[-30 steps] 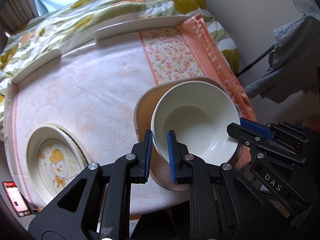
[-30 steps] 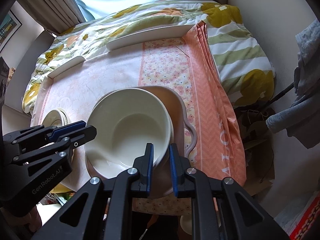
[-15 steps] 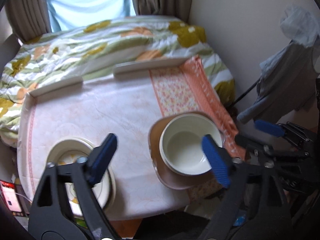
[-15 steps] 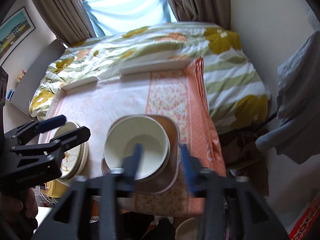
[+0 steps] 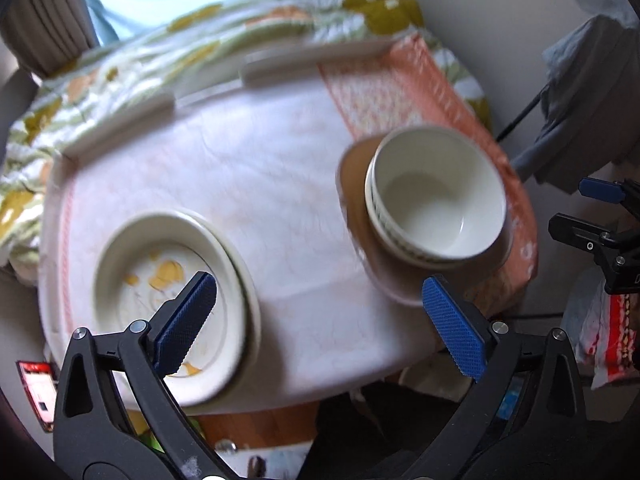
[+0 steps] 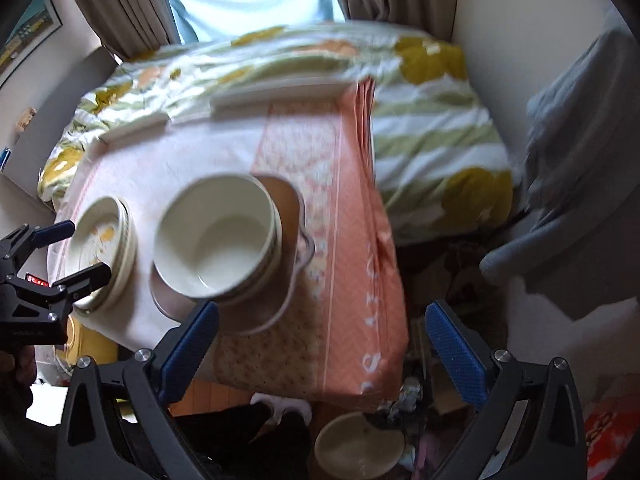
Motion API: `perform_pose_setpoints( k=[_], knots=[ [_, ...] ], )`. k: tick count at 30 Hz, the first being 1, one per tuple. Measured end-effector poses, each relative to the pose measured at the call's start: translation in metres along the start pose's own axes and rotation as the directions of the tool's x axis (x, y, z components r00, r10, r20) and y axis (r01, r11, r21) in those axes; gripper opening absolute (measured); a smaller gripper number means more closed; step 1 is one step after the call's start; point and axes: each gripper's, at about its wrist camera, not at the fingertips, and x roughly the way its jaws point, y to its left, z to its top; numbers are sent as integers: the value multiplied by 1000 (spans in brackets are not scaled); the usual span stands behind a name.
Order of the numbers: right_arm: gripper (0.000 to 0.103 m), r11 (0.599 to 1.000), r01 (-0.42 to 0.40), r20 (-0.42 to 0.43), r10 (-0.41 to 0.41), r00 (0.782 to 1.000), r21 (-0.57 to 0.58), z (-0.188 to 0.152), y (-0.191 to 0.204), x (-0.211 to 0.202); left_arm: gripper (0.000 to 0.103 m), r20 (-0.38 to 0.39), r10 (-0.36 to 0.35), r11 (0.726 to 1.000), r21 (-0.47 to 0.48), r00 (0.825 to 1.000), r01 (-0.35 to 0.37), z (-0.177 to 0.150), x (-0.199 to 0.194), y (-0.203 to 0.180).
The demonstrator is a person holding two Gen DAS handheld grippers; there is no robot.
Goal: Organize plates and bowls
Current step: 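Close the left gripper on the pink basin rim, then carry the basin with bowls onto the plate stack and open the left gripper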
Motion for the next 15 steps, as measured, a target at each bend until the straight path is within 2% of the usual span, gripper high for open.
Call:
perform_pose_setpoints(
  k=[2, 4, 6, 10, 12, 15],
  knots=[
    [102, 1000, 18, -53, -18, 998, -4, -1, -2, 21, 102, -31, -14, 1000, -10, 999, 14, 0, 18, 1],
    [90, 1000, 24, -94, -25, 995, -11, 1, -3, 36, 101, -64, -16, 1000, -9, 998, 15, 0, 34, -1],
    [80, 1000, 15, -128, -18, 992, -27, 4, -2, 48, 95, -95, -25, 1000, -8, 995, 24, 2, 46, -3],
    [68, 998, -8, -167, -2, 986, -63, 10, 3, 66, 86, -128, -55, 998, -8, 990, 54, 6, 60, -7],
    [61, 996, -14, -183, -2, 983, -83, 11, 7, 75, 75, -142, -60, 998, 2, 988, 61, 8, 67, -12],
    [52, 994, -24, -199, 3, 980, -103, 14, 11, 87, 71, -144, -59, 998, 21, 988, 63, 10, 76, -18]
  ],
)
